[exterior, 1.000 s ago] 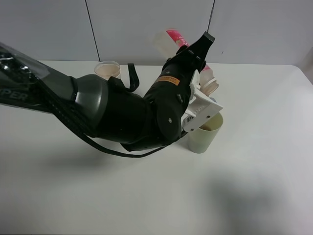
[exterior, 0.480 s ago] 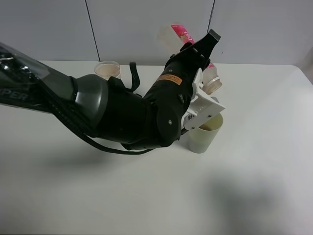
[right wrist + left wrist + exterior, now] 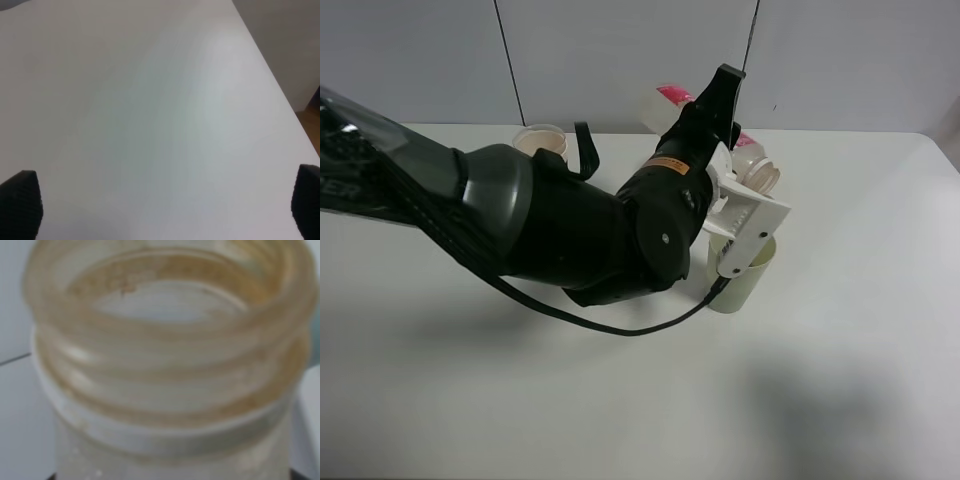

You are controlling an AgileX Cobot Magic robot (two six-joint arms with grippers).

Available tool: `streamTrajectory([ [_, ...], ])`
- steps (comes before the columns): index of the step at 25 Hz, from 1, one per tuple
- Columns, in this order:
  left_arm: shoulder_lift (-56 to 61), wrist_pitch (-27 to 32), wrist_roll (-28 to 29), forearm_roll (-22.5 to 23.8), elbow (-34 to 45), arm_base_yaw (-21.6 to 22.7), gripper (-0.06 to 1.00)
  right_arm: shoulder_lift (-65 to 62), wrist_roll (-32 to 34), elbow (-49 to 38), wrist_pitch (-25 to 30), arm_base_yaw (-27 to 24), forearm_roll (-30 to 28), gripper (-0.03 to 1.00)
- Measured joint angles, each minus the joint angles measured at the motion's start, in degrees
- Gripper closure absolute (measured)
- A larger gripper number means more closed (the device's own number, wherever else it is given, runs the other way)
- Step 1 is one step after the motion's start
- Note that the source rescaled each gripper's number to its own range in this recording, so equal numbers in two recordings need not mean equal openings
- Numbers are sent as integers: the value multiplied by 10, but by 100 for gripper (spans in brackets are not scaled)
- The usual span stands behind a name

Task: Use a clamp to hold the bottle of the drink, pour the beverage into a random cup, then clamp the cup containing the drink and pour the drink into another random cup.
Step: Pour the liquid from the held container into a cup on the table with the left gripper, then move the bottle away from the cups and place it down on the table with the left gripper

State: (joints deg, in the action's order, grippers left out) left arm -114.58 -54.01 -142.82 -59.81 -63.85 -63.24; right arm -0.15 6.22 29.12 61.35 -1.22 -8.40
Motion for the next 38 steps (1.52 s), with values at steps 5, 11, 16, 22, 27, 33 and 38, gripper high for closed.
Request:
streamTrajectory([
  [5, 28, 67, 81, -33, 1, 0, 93, 0, 0, 0, 0, 0, 0, -3],
  [11, 69, 142, 184, -16, 52, 10, 93, 0, 0, 0, 0, 0, 0, -3],
  [16, 100, 172, 318, 32, 104, 39, 93, 0, 0, 0, 0, 0, 0, -3],
  [22, 167, 221, 611, 184, 187, 109, 93, 0, 0, 0, 0, 0, 0, -3],
  [27, 202, 231, 850, 318, 239, 161, 93, 0, 0, 0, 0, 0, 0, -3],
  [33, 236, 234, 1157, 509, 293, 235, 93, 0, 0, 0, 0, 0, 0, -3],
  [38, 258, 235, 1340, 618, 321, 290, 93, 0, 0, 0, 0, 0, 0, -3],
])
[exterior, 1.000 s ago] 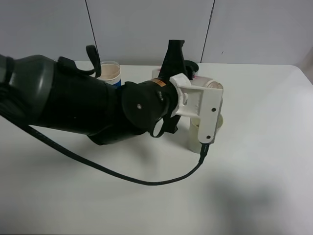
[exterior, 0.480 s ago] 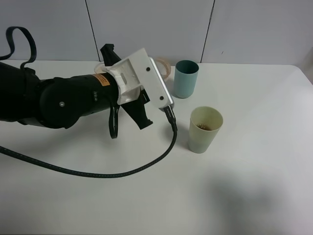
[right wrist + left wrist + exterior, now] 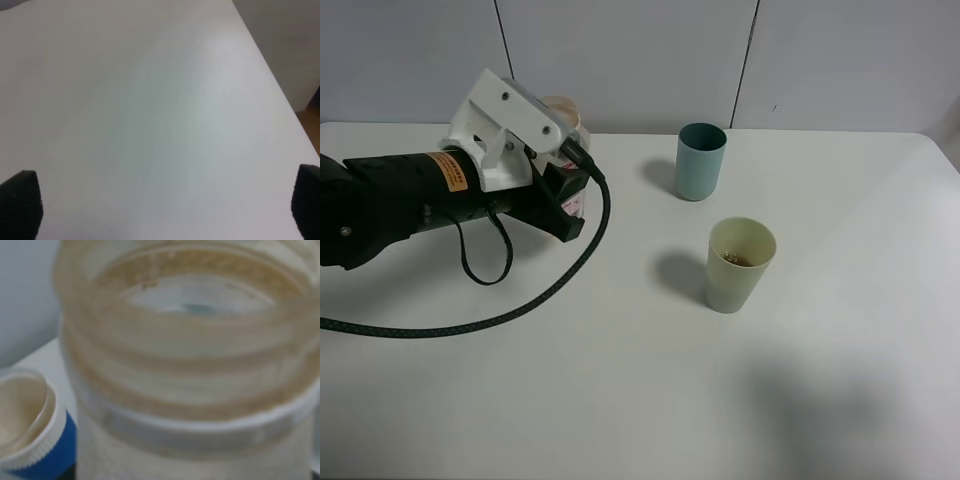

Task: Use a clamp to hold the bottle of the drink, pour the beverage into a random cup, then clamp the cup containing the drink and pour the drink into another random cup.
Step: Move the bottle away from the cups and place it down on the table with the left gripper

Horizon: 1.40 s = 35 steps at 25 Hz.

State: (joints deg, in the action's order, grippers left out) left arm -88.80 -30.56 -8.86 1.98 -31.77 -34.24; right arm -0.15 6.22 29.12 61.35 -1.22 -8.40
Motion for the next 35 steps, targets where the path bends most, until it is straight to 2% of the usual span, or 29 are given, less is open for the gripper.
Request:
streamTrajectory([
  [6, 14, -57, 141, 87, 47, 68, 93, 0, 0, 0, 0, 0, 0, -3],
  [9, 15, -95, 169, 111, 75, 99, 93, 0, 0, 0, 0, 0, 0, -3],
  [17, 14, -141, 177, 148, 122, 175, 93, 0, 0, 0, 0, 0, 0, -3],
  [23, -20, -163, 177, 207, 124, 222, 93, 0, 0, 0, 0, 0, 0, -3],
  [26, -36, -181, 177, 220, 124, 228, 93, 0, 0, 0, 0, 0, 0, -3],
  [35, -137, -296, 167, 233, 124, 237, 93, 0, 0, 0, 0, 0, 0, -3],
])
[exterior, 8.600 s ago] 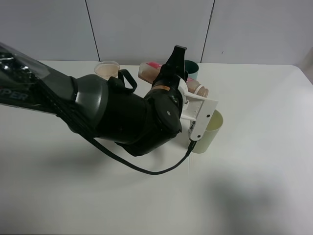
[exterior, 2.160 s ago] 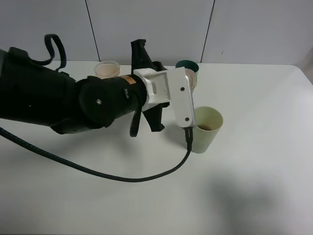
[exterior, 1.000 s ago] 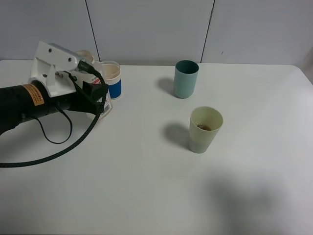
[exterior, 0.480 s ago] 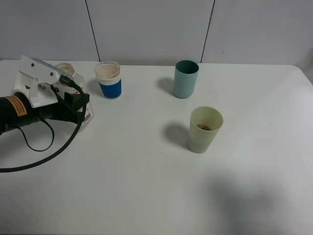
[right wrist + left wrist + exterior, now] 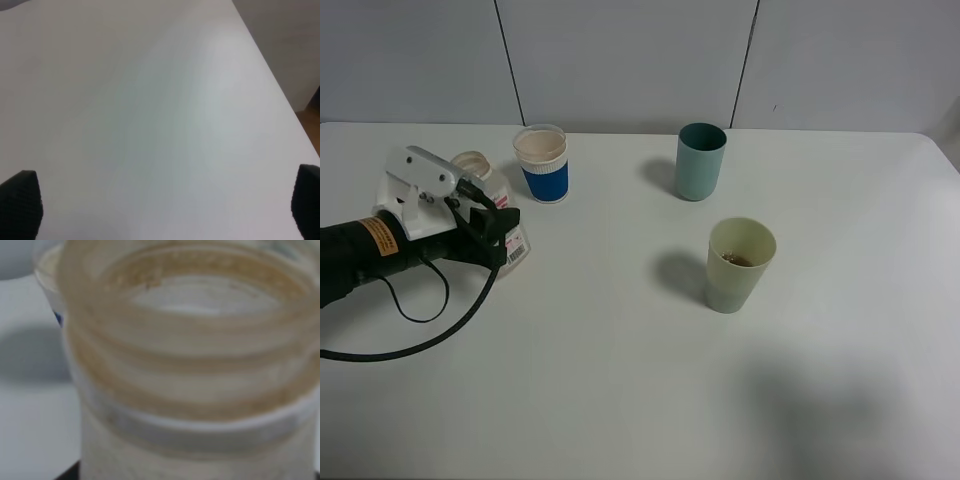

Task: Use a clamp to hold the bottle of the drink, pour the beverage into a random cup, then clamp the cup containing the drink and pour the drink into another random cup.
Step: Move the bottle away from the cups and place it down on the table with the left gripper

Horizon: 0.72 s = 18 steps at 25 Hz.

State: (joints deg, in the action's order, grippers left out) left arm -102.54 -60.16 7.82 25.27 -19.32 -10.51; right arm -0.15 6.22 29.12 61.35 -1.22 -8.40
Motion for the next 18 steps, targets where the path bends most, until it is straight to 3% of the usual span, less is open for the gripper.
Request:
streamTrajectory([
  [18, -58, -36, -50, 2, 0, 0, 93, 0, 0, 0, 0, 0, 0, -3],
])
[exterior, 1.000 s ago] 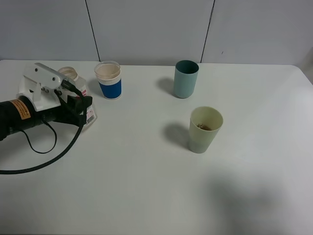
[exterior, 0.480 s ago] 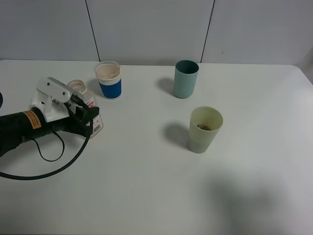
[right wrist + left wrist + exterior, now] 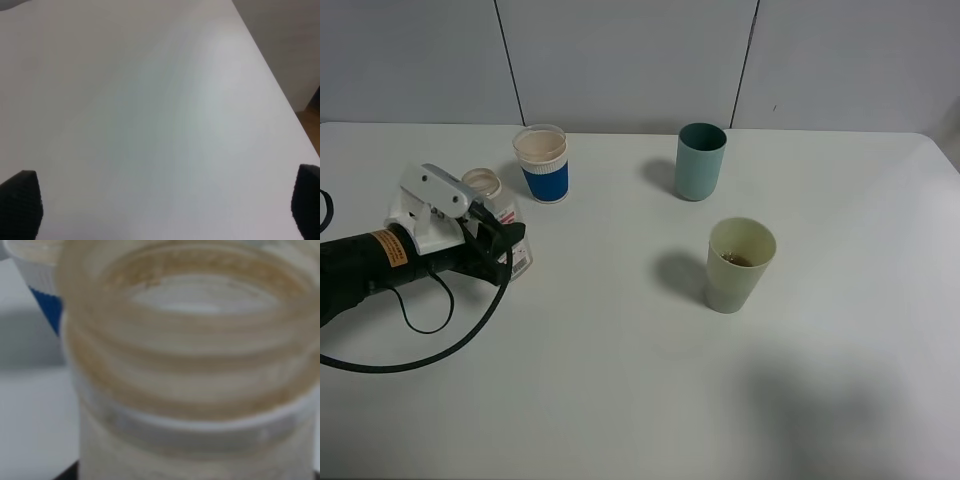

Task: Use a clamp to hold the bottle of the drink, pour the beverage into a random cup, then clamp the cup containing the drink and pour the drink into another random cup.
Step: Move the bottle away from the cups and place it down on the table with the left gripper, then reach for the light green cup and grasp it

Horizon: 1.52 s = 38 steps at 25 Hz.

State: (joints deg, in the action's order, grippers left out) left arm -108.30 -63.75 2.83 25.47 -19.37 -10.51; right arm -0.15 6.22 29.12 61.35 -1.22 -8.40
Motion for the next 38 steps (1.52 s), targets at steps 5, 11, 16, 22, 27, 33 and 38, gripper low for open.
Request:
streamTrajectory([
  [5, -3, -5, 0, 0, 0, 0, 93, 0, 0, 0, 0, 0, 0, -3],
  [11, -3, -5, -1, 0, 0, 0, 93, 0, 0, 0, 0, 0, 0, -3],
  [16, -3, -5, -1, 0, 0, 0, 93, 0, 0, 0, 0, 0, 0, -3],
  [22, -3, -5, -1, 0, 0, 0, 93, 0, 0, 0, 0, 0, 0, -3],
  [27, -9, 4, -1, 7, 0, 0, 15, 0, 0, 0, 0, 0, 0, -3],
  [33, -9, 6, 0, 8, 0, 0, -4, 0, 0, 0, 0, 0, 0, -3],
  [38, -7, 7, 0, 9, 0, 0, -5, 0, 0, 0, 0, 0, 0, -3],
])
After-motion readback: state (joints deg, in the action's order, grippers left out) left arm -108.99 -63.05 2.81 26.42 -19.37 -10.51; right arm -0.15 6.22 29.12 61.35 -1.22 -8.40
